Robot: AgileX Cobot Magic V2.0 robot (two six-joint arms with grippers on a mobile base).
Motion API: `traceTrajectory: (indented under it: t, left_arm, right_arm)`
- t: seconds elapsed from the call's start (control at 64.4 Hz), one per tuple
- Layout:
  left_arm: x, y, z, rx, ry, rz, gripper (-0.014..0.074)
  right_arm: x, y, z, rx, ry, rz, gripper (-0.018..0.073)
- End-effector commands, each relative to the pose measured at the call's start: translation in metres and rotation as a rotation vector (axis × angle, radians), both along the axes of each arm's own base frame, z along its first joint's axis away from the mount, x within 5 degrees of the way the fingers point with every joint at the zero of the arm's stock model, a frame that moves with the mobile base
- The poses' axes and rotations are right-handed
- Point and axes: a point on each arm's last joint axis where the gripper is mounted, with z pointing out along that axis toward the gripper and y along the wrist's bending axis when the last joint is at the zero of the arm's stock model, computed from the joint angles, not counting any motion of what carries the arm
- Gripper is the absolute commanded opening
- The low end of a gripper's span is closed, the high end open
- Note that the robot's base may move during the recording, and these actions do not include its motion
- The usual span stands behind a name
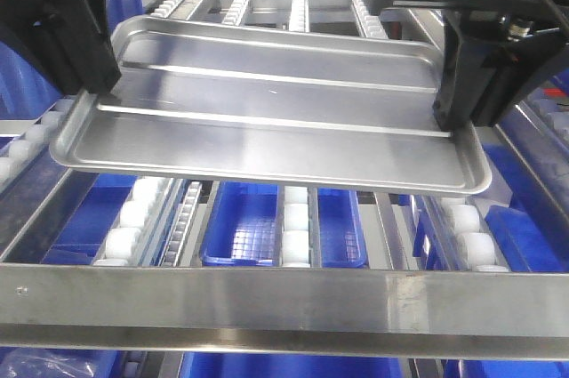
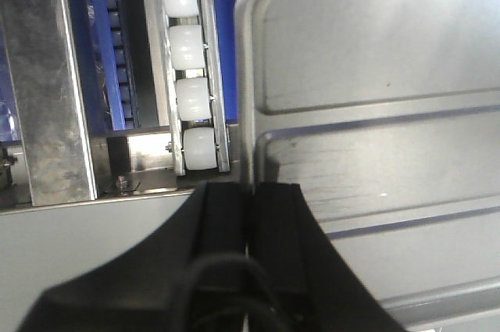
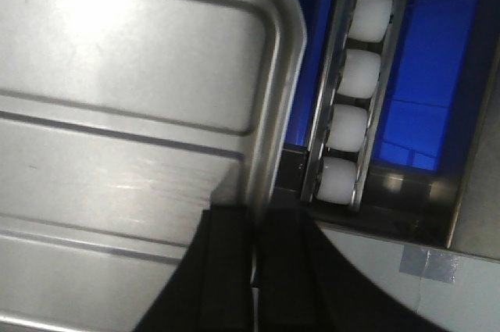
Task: Grab silver tray and stack on right shelf
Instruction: 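Lift the silver tray with both grippers and pull it back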
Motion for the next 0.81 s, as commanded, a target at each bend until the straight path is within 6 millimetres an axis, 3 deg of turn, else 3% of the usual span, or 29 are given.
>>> traceTrajectory:
  t: [0.0,0.792]
  left_arm:
    - [-0.0052,-0.003,0.0203,-0.063,-0.075,-0.039,-0.0094]
    - [-0.0052,-0.003,0.0203,-0.063,-0.075,-0.039,-0.0094]
  right_arm:
    - [0.0009,0.0015,0.0224,0.045,-0.124,0.051,0.0056]
    - [0.0011,0.0016,0.0222,0.045,-0.125,0.051,0.0056]
